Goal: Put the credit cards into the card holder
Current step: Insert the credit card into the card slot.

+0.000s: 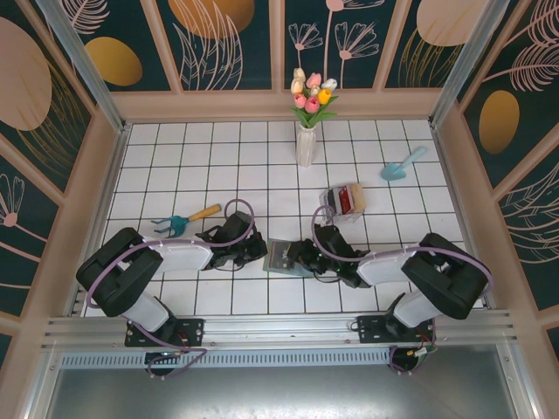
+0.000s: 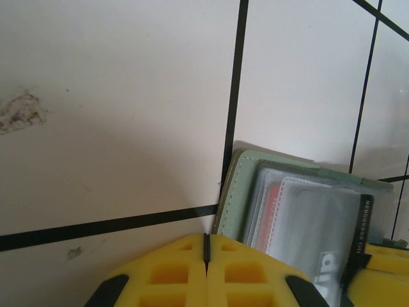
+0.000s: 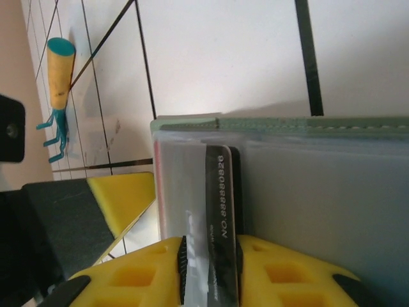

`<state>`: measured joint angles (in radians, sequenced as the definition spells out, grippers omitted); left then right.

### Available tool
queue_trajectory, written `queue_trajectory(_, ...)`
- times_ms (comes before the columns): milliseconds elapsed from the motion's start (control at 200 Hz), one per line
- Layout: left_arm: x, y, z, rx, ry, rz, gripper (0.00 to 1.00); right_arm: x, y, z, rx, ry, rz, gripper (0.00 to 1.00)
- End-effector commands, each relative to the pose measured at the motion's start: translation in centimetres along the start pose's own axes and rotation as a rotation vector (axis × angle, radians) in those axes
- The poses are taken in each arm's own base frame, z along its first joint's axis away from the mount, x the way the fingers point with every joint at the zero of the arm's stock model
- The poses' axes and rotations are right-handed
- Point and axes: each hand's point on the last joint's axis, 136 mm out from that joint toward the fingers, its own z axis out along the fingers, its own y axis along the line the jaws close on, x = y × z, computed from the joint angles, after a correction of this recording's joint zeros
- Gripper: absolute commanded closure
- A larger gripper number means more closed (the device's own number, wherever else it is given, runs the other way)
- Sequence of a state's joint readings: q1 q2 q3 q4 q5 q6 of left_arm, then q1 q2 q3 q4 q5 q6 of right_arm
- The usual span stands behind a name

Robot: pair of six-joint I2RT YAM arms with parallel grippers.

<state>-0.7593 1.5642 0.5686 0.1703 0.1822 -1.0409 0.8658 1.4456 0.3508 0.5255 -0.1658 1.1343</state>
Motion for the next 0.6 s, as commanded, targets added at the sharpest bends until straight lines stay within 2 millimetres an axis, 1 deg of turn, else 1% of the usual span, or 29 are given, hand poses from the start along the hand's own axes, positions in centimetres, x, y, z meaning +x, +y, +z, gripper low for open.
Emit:
queue_trajectory(0,1.1,1.8,0.5,-0.054,0.035,-0.011,0.96,-0.2,-0.9,-1.0,0.074,-0.009,-0.036,0.67)
queue_trajectory(90,1.1,1.7,0.7,-0.050,0.040,-0.011,0.96,-0.3,-0.9,-1.2,0.072,0.003,-0.051,0.68)
queue_trajectory(190,1.1,1.7,0.7,-0.050,0.039,-0.009,0.96,-0.1,-0.8,-0.9,0.069,0.023,-0.051,0.70)
queue_trajectory(280,1.1,1.7,0.6,-0.051,0.039,-0.009,0.96,0.0,-0.7,-0.3,0.071,0.039,-0.052,0.78)
queue_trajectory(415,1.2,1.8,0.5,-0.051,0.036,-0.012,0.96,0.1,0.5,0.5,0.034,0.059,-0.064,0.90)
queue_trajectory(595,1.1,1.9,0.4,-0.054,0.032,-0.014,0.96,0.1,1.9,1.4,0.002,0.081,-0.079,0.90)
